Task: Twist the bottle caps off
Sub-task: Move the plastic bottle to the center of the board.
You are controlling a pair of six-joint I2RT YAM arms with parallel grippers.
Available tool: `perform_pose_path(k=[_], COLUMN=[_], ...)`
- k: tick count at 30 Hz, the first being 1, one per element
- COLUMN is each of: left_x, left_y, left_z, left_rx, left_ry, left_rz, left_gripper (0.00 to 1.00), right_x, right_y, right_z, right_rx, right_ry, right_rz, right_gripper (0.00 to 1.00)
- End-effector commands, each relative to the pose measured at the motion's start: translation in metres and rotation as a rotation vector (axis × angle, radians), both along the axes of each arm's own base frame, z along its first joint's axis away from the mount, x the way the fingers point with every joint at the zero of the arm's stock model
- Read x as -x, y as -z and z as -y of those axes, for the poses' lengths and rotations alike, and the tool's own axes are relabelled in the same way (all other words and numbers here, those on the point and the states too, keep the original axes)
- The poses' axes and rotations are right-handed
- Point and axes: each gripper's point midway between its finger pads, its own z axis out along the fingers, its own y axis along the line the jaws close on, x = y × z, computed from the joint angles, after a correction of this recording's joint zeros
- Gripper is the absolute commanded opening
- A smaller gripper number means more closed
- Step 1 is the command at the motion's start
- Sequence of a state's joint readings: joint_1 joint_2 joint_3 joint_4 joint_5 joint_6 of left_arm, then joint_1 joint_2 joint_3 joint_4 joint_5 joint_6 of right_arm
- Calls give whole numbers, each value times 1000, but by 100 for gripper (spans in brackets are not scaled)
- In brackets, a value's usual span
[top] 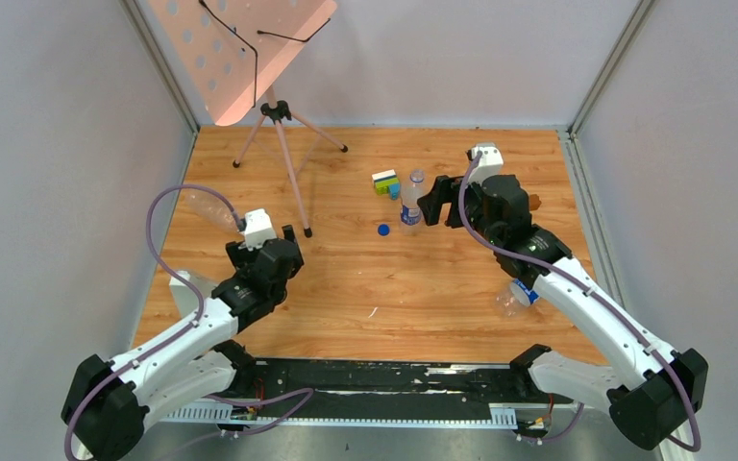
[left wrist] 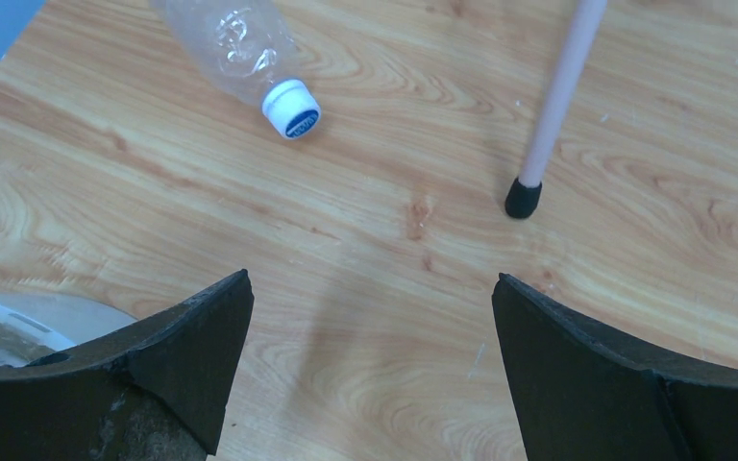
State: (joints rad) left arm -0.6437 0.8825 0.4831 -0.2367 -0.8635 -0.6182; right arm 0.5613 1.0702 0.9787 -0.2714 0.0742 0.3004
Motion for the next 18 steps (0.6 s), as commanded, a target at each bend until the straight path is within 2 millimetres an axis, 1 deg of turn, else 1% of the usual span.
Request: perform_pose_path(k=[1,4,7,12,13,14,15,16,17,18], left_x=[-9,-8,-9,-22,-23,-25,-25,-27,-29,-31], left_y=[-16,-10,-4,0,4,4,9,8,12,10], left_z=[-12,-21,-26,-32,-34,-37,-42,-43,-47,-48], left_rx=[92,99,105,128,118,120,115,120,124,130], left_ry=[-99,-127,-129,-132,-136,-148,-162,-167,-175,-178], left_rz=[124,116,104,82,61,56,35,34,16,14], left_gripper=[100,100,100,100,100,100,100,100,100,100], right_x=[2,5,6,9,9,11,12,13,15,16], right_y=[-16,-13,-8,0,0,-1,-1,-1,0,1], right_z=[6,6,4,3,3,3,3,3,2,1], right_rx=[-49,-50,-45,-54,-56,-59,-64,-69,-73,-77], right_ry=[34,26,13,18,15,15,12,9,3,-2], right_rz=[34,32,14,-21,-21,-23,-25,-29,-35,-41], right_gripper=[80,80,80,80,80,80,80,80,80,80])
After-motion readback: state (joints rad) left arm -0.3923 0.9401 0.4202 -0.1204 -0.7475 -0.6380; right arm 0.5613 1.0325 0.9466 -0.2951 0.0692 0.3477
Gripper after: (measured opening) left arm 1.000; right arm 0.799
